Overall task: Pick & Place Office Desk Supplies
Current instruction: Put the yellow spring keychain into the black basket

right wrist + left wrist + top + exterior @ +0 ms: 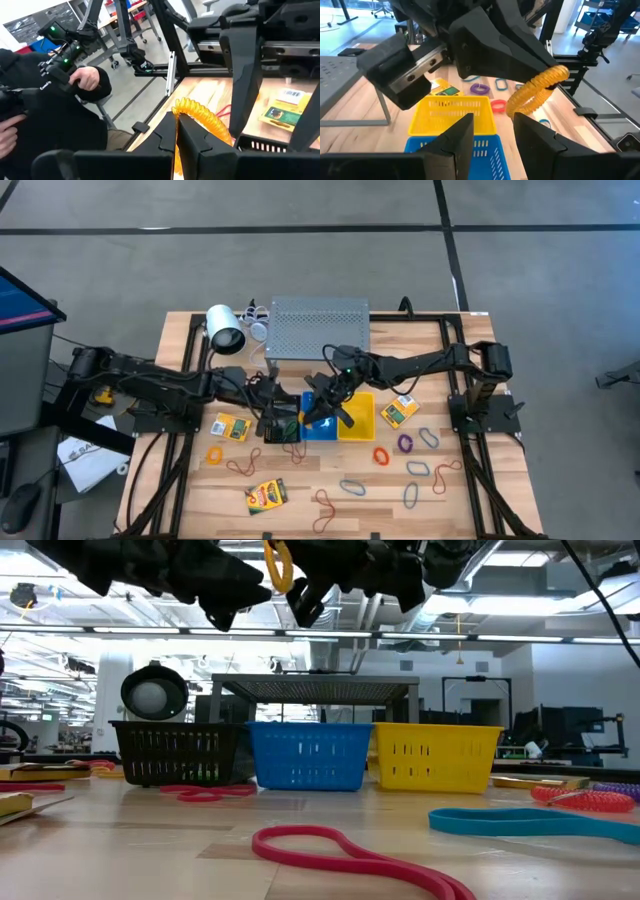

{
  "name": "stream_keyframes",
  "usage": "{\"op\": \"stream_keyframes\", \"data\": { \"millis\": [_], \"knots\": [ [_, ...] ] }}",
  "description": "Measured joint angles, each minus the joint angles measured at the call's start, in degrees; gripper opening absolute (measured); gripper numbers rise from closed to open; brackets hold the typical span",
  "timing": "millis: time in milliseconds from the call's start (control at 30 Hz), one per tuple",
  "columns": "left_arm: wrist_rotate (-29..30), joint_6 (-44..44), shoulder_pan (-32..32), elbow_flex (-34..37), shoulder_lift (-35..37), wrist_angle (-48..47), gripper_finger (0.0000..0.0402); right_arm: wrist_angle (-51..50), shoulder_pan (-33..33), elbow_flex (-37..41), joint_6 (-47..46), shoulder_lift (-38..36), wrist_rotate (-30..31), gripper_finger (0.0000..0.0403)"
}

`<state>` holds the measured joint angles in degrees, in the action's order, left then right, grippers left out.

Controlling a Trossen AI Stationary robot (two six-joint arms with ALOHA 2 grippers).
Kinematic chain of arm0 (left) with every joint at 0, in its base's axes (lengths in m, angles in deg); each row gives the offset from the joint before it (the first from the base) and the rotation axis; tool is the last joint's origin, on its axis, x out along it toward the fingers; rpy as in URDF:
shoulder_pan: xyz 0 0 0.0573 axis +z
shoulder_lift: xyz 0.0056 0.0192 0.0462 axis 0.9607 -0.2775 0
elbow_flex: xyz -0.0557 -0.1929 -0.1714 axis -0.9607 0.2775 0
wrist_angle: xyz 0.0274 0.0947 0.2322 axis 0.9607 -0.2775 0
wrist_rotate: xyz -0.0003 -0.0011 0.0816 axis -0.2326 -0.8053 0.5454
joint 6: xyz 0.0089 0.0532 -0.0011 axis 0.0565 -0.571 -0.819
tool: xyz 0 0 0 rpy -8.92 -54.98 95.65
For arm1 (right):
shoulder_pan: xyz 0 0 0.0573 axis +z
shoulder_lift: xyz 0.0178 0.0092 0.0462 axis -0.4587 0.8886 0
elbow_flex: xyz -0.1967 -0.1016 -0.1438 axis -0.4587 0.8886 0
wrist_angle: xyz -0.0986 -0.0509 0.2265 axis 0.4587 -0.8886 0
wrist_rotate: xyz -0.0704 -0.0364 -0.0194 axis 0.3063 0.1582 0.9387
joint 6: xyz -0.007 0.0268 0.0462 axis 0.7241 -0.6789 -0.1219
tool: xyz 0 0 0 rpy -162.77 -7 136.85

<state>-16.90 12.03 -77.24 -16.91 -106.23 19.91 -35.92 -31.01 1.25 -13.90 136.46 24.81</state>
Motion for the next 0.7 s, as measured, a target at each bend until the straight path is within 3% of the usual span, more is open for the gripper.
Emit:
{"op": "stream_keyframes", "data": {
  "millis": [367,700],
  "knots": [
    [-2.81,-1.54,-2.64,0.0,-0.75,7.24,0.0136,-0.11,-0.04,-0.2,0.62,0.0,-0.27,0.0001],
    [-2.78,-1.54,-4.17,0.0,-0.75,8.0,0.0136,1.24,0.0,-0.18,0.73,0.0,-0.64,0.0001]
  ]
}}
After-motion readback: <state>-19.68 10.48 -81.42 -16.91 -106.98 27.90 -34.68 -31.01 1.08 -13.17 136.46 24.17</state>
